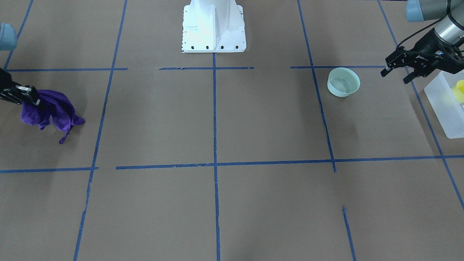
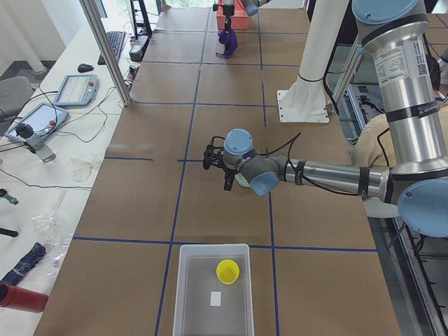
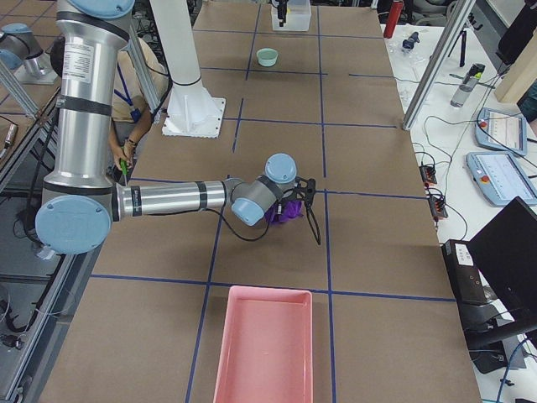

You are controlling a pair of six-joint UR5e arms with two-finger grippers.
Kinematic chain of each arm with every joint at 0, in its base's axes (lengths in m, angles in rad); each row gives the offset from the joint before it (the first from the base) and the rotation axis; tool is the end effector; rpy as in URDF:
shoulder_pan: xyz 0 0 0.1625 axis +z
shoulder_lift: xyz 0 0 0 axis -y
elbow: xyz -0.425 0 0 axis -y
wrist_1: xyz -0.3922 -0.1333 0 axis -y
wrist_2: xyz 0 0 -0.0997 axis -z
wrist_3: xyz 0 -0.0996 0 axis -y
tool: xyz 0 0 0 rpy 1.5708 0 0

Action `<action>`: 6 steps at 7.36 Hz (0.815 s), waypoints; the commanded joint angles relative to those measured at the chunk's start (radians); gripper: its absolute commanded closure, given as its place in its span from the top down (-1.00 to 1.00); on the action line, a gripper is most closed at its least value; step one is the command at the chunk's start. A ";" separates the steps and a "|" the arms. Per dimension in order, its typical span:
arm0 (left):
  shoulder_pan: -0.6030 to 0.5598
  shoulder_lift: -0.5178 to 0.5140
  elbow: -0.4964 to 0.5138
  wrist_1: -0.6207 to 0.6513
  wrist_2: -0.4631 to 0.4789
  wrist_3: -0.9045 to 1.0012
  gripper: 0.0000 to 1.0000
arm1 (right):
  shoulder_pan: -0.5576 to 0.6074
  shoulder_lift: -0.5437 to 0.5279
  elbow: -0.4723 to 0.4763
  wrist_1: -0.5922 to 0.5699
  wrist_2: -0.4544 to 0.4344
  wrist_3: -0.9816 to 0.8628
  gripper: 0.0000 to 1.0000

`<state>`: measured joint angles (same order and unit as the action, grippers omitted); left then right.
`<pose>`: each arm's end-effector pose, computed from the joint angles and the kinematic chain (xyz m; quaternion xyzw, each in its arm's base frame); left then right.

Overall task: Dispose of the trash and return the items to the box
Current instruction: 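Carry the purple cloth off-table into the pink bin with the right gripper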

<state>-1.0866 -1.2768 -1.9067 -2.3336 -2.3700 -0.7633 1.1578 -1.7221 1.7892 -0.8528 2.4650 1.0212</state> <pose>0.1258 -0.3721 0.5291 0.0837 0.5013 0.0330 0.8606 -0.1264 -0.4270 0.5300 -0.0025 -0.5278 0.0917 0.8444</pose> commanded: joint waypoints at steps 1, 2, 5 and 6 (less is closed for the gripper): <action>0.004 0.014 -0.012 -0.004 0.000 -0.021 0.98 | 0.198 -0.028 0.048 -0.037 0.081 -0.027 -1.00; 0.004 0.016 -0.011 -0.006 0.000 -0.021 0.98 | 0.268 -0.056 0.036 -0.061 0.080 -0.159 -1.00; 0.011 0.016 -0.011 -0.004 0.000 -0.022 0.98 | 0.607 -0.028 0.036 -0.566 0.049 -0.888 -1.00; 0.011 0.016 -0.011 -0.006 -0.001 -0.022 0.98 | 0.700 0.039 0.036 -0.747 0.005 -1.073 -1.00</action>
<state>-1.0763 -1.2610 -1.9175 -2.3382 -2.3704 -0.7852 1.7295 -1.7401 1.8260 -1.3765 2.5124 0.2146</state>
